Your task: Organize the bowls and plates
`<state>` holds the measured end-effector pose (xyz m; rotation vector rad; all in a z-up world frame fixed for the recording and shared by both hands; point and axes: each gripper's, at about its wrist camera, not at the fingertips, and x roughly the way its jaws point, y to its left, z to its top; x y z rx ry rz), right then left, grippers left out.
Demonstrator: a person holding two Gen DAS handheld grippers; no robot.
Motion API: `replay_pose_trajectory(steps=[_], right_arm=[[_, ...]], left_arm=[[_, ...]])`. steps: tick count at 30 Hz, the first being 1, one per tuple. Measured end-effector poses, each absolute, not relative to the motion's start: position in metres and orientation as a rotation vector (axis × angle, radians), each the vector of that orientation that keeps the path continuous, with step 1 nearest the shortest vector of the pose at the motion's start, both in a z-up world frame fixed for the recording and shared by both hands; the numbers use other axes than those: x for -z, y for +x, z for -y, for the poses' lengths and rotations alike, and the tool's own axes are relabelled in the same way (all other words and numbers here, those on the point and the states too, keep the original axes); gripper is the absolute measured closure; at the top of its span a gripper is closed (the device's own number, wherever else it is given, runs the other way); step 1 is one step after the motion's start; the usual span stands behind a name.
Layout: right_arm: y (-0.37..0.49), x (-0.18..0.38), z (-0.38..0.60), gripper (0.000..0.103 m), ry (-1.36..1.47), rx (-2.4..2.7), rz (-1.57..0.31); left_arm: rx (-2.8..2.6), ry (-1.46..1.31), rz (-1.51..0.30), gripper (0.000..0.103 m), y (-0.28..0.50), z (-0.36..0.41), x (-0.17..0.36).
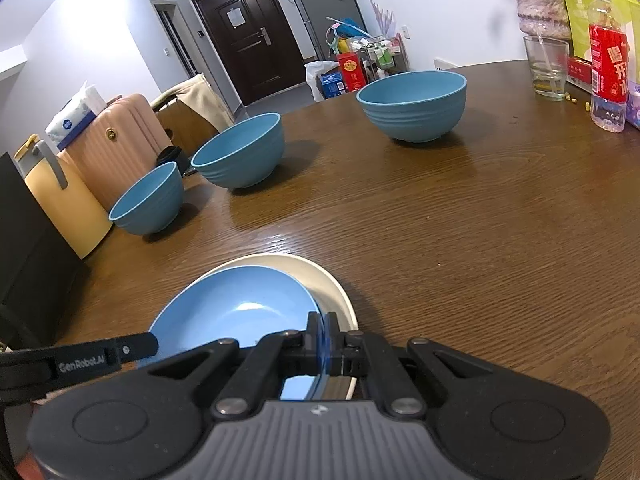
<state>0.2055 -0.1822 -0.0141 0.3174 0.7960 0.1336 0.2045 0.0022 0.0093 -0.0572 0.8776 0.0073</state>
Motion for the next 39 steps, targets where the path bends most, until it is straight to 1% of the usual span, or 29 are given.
replay_pose_trajectory(steps=[5,29,30,32,35,37,38,39], right_arm=[[0.206,0.014,0.182,0.101,0.317,-0.133,-0.796],[0.204,0.011,0.181,0.101,0.318,-0.128,-0.789],[0.204,0.01,0.182,0.097,0.318,-0.126,-0.786],[0.203,0.009,0.184,0.094,0.32,-0.117,-0.778],[0.201,0.006,0.187,0.093,0.322,-0.116,-0.761],[0.198,0.003,0.189,0.088,0.322,-0.122,-0.749],[0.197,0.002,0.19,0.083,0.32,-0.124,-0.742],[0.195,0.0,0.191,0.072,0.319,-0.126,-0.732]], left_arm=[[0.001,-0.055,-0.858,0.1,0.202,-0.001,-0.011],[0.016,-0.084,-0.859,0.099,0.202,-0.007,-0.008],[0.018,-0.089,-0.853,0.099,0.201,-0.008,-0.01],[0.019,-0.101,-0.836,0.098,0.199,-0.013,-0.013],[0.026,-0.116,-0.818,0.097,0.195,-0.019,-0.018],[0.03,-0.127,-0.809,0.096,0.192,-0.022,-0.02],[0.03,-0.13,-0.805,0.095,0.19,-0.024,-0.021],[0.026,-0.131,-0.799,0.087,0.188,-0.025,-0.022]])
